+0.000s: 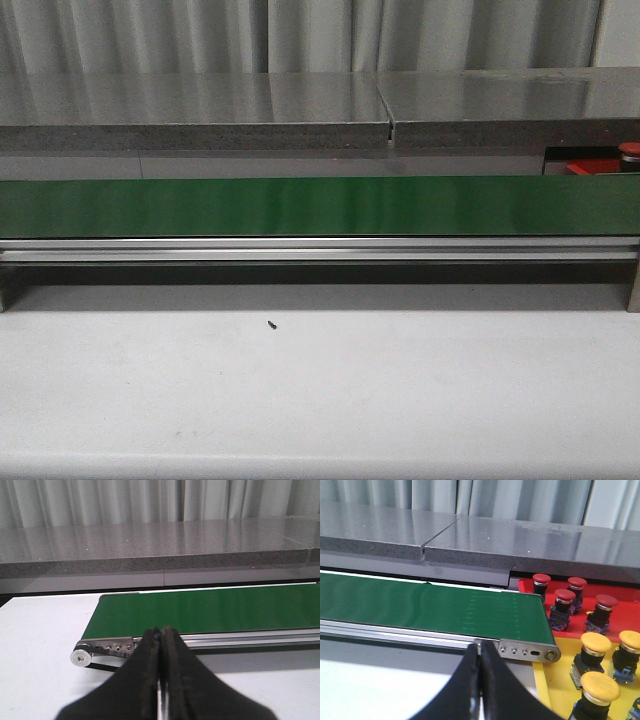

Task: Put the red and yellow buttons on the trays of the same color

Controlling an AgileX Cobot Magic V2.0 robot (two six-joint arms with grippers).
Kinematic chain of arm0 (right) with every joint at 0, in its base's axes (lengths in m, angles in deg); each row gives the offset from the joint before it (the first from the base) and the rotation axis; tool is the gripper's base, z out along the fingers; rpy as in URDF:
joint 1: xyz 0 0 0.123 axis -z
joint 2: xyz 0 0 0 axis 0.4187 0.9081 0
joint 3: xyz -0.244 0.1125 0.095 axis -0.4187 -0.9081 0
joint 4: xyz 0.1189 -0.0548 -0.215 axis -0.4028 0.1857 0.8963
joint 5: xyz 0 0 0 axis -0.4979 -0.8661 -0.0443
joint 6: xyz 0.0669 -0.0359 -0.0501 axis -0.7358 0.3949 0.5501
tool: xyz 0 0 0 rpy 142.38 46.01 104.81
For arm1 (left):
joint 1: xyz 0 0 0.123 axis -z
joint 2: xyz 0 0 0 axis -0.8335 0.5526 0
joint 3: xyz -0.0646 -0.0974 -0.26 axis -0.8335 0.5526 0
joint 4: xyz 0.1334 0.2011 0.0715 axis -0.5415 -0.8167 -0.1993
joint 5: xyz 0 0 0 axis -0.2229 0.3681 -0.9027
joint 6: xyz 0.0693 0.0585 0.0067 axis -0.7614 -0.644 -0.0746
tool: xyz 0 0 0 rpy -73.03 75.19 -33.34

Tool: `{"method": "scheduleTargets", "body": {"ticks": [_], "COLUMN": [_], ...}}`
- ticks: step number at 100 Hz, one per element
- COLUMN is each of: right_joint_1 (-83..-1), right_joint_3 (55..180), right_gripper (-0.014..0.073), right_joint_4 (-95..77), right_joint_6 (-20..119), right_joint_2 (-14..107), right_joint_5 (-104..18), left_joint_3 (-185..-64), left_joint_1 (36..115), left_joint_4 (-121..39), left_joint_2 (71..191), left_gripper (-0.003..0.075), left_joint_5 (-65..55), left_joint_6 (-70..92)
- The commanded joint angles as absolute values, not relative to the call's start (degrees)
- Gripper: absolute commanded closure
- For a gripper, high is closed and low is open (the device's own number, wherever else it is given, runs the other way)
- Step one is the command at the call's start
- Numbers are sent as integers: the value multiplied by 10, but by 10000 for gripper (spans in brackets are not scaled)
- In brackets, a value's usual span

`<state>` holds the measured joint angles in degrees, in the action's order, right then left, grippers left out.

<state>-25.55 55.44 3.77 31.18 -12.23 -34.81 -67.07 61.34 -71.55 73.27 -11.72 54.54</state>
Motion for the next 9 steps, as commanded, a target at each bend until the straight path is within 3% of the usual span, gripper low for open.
{"method": "scheduleTargets", "body": {"ticks": [1, 9], "right_joint_1": [-257, -257], "right_joint_3": [555, 555], "right_gripper": [692, 692], "right_joint_4": [45, 45], "right_joint_6": [312, 312], "right_joint_2": [-132, -132], "right_joint_5": [-299, -299], "left_joint_3": [-666, -666], "left_joint_1": [618, 618], "left_joint_4": [-716, -716], "left_joint_2": [713, 713], "left_gripper": [739, 739], "left_joint_5": [-167, -167], "left_joint_6": [552, 552]}}
